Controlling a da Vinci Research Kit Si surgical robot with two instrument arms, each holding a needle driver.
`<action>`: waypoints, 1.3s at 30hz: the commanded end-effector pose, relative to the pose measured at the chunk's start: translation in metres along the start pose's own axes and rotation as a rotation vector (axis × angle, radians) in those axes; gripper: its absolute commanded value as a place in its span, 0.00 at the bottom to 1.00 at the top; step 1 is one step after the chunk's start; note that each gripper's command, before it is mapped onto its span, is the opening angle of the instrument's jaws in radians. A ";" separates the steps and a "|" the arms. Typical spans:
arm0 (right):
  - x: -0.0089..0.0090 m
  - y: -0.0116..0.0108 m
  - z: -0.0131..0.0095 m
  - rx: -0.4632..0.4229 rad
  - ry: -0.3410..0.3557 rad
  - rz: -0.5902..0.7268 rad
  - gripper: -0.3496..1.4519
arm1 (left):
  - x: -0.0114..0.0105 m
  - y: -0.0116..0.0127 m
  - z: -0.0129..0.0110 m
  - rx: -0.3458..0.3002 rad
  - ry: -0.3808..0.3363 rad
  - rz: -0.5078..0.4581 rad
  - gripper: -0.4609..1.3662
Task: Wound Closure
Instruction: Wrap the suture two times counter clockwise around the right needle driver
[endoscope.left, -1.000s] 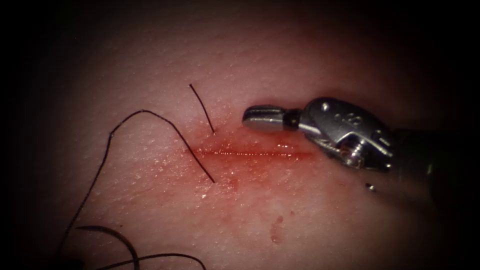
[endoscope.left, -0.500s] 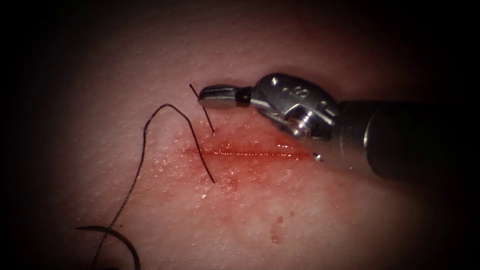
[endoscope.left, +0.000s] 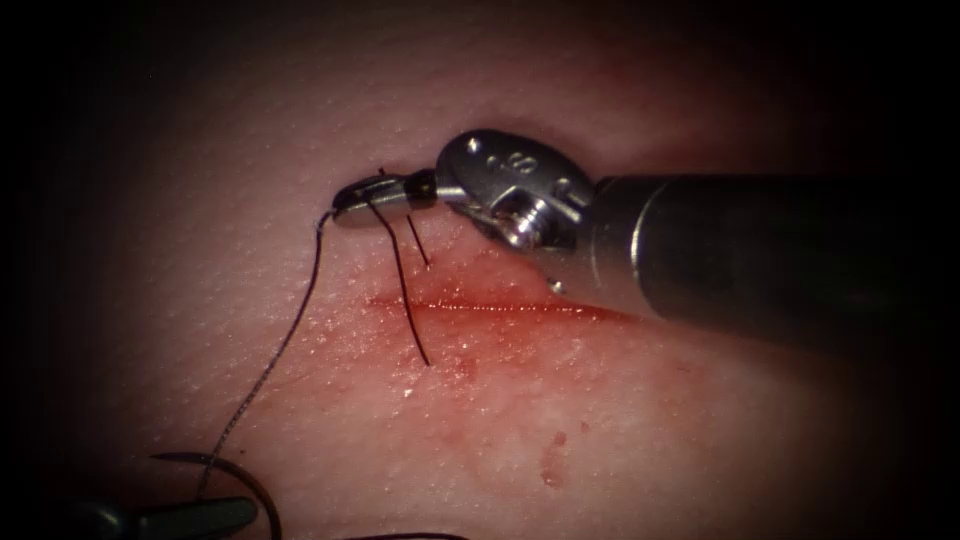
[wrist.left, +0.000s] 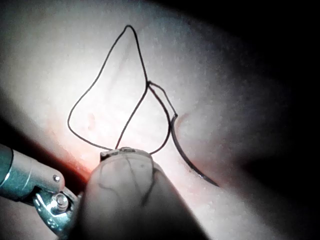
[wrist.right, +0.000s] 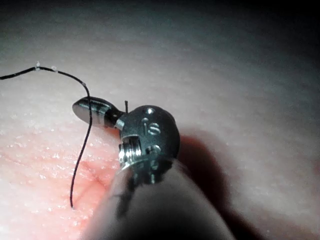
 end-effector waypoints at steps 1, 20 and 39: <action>-0.0002 -0.0001 0.0002 0.020 0.010 0.010 0.00 | -0.0002 -0.0002 0.0000 -0.003 0.005 0.004 0.06; -0.0001 -0.0056 -0.0014 0.104 0.123 0.009 0.00 | -0.0047 0.0017 0.0045 -0.046 -0.033 -0.203 0.06; 0.0011 -0.0087 -0.0020 0.140 0.214 0.024 0.00 | -0.0052 0.0040 0.0111 -0.096 0.004 -0.268 0.06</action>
